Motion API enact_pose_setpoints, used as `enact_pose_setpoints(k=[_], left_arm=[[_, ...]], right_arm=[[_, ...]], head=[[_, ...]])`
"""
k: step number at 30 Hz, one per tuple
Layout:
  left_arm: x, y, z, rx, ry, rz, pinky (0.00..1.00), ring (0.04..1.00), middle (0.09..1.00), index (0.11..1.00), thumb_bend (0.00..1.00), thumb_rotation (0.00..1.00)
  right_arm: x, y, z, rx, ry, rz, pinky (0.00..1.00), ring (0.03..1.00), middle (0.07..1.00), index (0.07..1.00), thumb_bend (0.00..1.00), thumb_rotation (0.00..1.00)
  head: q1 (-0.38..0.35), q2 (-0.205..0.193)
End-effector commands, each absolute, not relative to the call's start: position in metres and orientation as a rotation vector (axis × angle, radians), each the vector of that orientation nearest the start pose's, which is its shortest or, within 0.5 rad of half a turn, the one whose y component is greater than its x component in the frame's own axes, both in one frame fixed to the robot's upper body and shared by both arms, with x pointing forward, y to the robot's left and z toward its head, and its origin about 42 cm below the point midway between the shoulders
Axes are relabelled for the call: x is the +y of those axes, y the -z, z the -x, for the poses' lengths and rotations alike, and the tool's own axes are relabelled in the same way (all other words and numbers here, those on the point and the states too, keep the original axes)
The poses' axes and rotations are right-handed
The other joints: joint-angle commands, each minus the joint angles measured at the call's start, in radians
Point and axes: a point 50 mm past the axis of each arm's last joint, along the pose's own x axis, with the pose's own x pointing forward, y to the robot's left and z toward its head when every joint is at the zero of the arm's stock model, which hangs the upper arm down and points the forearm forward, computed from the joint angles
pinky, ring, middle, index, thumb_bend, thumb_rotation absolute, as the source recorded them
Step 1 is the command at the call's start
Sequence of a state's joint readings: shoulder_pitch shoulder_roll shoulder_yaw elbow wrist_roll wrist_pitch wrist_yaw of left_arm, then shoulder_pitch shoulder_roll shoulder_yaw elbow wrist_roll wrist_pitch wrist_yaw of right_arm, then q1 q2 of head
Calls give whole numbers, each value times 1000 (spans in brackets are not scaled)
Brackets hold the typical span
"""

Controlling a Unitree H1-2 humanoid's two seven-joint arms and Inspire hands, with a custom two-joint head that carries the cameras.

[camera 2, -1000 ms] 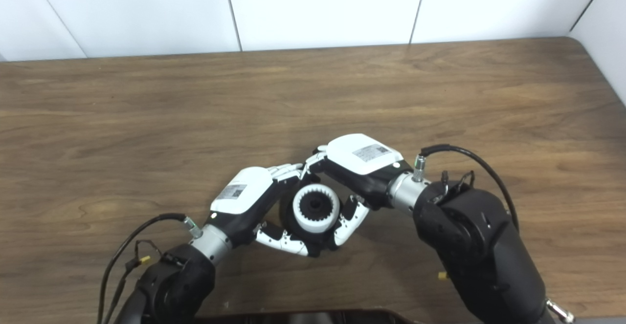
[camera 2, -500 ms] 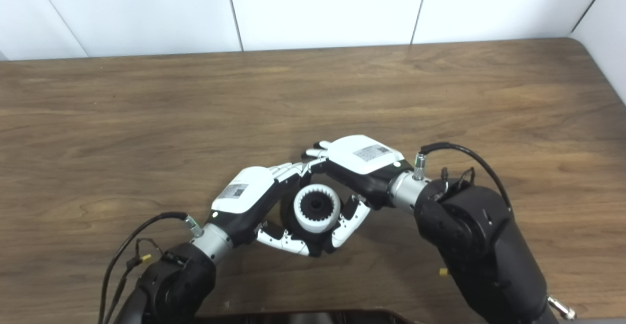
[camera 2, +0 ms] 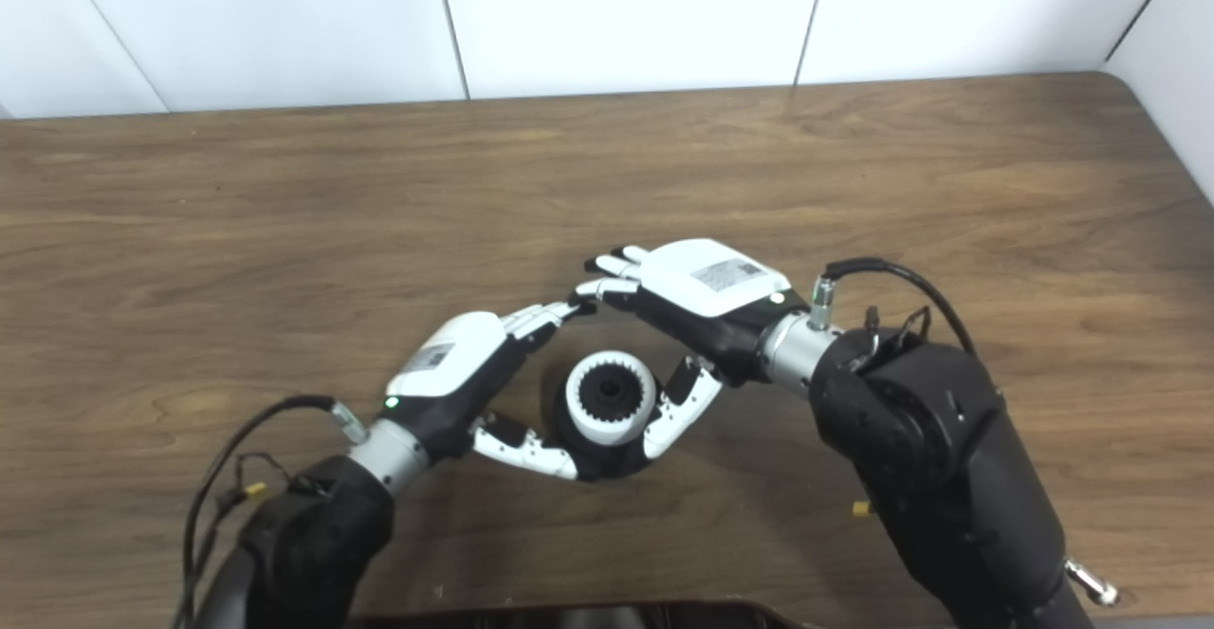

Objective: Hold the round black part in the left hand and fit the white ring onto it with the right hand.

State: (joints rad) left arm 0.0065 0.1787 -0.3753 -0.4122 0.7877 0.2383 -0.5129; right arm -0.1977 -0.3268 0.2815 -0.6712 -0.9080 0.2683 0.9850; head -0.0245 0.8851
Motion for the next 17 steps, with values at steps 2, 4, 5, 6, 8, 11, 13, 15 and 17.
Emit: enact_pose_setpoints(k=[2, 4, 5, 6, 8, 11, 13, 15, 17], left_arm=[[174, -172, -249, 6, 573, -946, 904, 941, 943, 945, 1000, 403], [181, -182, -248, 10, 565, -938, 894, 952, 950, 946, 1000, 396], [185, -186, -247, 11, 559, -931, 896, 957, 957, 952, 1000, 398], [189, -190, -246, 12, 552, -925, 891, 957, 959, 958, 1000, 403], [196, -197, -246, 10, 536, -925, 879, 953, 959, 967, 1000, 419], [208, -203, -246, 16, 511, -918, 876, 959, 964, 976, 1000, 414], [216, -207, -247, 24, 499, -913, 873, 966, 972, 985, 1000, 416], [220, -208, -247, 26, 492, -907, 862, 959, 969, 987, 1000, 405], [225, -208, -246, 37, 482, -894, 850, 954, 968, 993, 1000, 394]], right_arm=[[-188, -277, -263, -202, -667, 1300, 944, 1000, 979, 879, 1000, 353], [-189, -278, -263, -192, -667, 1300, 946, 1000, 981, 881, 1000, 355], [-190, -279, -263, -187, -666, 1297, 949, 998, 984, 882, 1000, 353], [-192, -280, -262, -185, -664, 1292, 950, 996, 984, 882, 1000, 351], [-195, -282, -262, -179, -654, 1279, 941, 988, 979, 877, 1000, 347], [-201, -286, -261, -164, -639, 1252, 940, 997, 982, 881, 1000, 344], [-205, -288, -261, -149, -625, 1235, 939, 1000, 984, 884, 1000, 347], [-208, -289, -261, -136, -619, 1222, 929, 998, 983, 883, 1000, 349], [-214, -289, -262, -117, -613, 1202, 934, 995, 985, 884, 1000, 347]], head=[[-4, -5], [-5, -8], [-6, -11], [-7, -13], [-11, -18], [-13, -22], [-13, -22], [-14, -31], [-17, -38]])
